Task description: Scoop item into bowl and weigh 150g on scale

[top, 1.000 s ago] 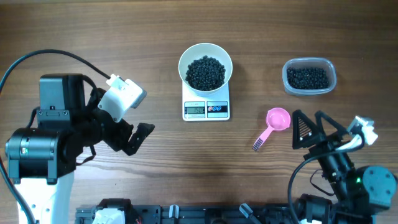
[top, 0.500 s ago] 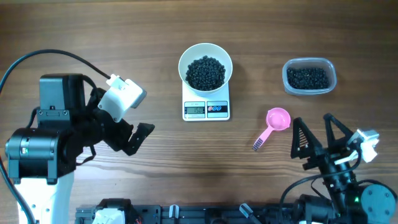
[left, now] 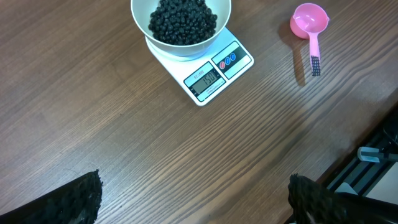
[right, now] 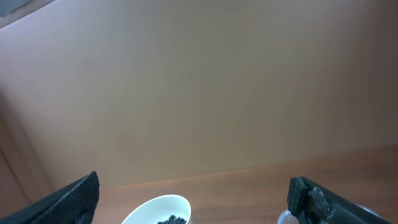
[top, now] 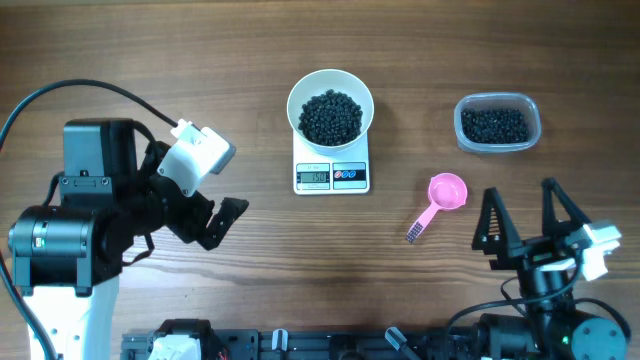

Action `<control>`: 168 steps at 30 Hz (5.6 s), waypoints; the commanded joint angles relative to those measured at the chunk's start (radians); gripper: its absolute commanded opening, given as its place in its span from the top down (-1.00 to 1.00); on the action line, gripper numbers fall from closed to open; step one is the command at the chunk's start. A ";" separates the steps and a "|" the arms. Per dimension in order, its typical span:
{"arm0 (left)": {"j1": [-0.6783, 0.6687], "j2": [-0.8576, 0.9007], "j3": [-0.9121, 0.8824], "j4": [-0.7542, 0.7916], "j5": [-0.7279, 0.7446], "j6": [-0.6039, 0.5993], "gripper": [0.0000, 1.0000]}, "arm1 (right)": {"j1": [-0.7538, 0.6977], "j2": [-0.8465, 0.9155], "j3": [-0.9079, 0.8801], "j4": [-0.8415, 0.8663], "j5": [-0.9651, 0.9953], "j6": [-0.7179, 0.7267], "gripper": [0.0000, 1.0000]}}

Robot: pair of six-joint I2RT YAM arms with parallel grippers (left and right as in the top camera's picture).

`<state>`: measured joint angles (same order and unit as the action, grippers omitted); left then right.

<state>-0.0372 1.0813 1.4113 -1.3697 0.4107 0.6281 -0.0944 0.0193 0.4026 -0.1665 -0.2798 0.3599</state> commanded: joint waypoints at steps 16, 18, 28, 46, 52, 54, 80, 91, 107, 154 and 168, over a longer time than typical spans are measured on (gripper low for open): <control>0.007 -0.003 0.012 -0.001 0.015 0.019 -1.00 | 0.082 -0.016 -0.156 0.148 0.100 -0.072 -1.00; 0.007 -0.003 0.012 -0.001 0.015 0.019 -1.00 | 0.082 -0.016 -0.167 0.154 0.100 -0.073 -0.98; 0.007 -0.003 0.012 -0.001 0.015 0.019 -1.00 | 0.082 -0.016 -0.200 0.162 0.108 -0.072 -1.00; 0.007 -0.003 0.012 -0.001 0.015 0.019 -1.00 | 0.105 -0.016 -0.201 0.164 0.190 -0.072 -1.00; 0.007 -0.003 0.012 -0.001 0.015 0.019 -1.00 | 0.128 -0.016 -0.265 0.253 0.235 -0.072 -0.99; 0.007 -0.003 0.012 -0.001 0.015 0.019 -1.00 | 0.128 -0.016 -0.315 0.335 0.239 -0.075 -0.99; 0.007 -0.003 0.012 -0.001 0.015 0.019 -1.00 | 0.128 -0.016 -0.397 0.166 0.230 -0.125 -1.00; 0.007 -0.003 0.012 -0.001 0.015 0.019 -1.00 | 0.128 -0.016 -0.397 0.164 0.227 -0.331 -1.00; 0.007 -0.003 0.012 -0.001 0.015 0.019 -1.00 | 0.128 -0.016 -0.397 0.165 0.227 -0.331 -1.00; 0.007 0.000 0.012 -0.063 -0.003 -0.047 -1.00 | 0.129 -0.014 -0.397 0.166 0.227 -0.333 -0.99; 0.007 -0.120 -0.010 -0.062 -0.143 -0.427 -1.00 | 0.129 -0.014 -0.397 0.166 0.227 -0.333 -1.00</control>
<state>-0.0372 1.0573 1.4109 -1.4517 0.2981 0.2607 0.0284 0.0154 0.0059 -0.0032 -0.0624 0.0391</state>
